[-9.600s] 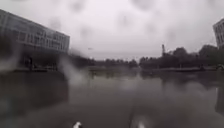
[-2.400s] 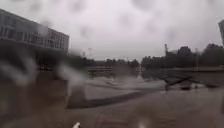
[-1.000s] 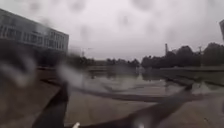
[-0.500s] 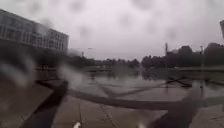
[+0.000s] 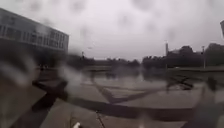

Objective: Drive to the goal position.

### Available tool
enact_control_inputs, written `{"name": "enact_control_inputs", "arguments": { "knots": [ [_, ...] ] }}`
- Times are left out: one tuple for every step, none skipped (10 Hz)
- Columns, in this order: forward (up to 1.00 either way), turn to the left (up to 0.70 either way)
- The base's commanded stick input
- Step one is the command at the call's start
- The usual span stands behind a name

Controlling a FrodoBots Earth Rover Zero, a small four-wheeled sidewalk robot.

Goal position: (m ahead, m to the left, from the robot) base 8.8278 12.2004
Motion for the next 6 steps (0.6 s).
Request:
{"name": "enact_control_inputs", "arguments": {
  "knots": [
    [0.70, 0.15],
    [0.70, 0.15],
    [0.70, 0.15],
    [0.70, 0.15],
    [0.70, 0.15],
    [0.70, 0.15]
  ]
}}
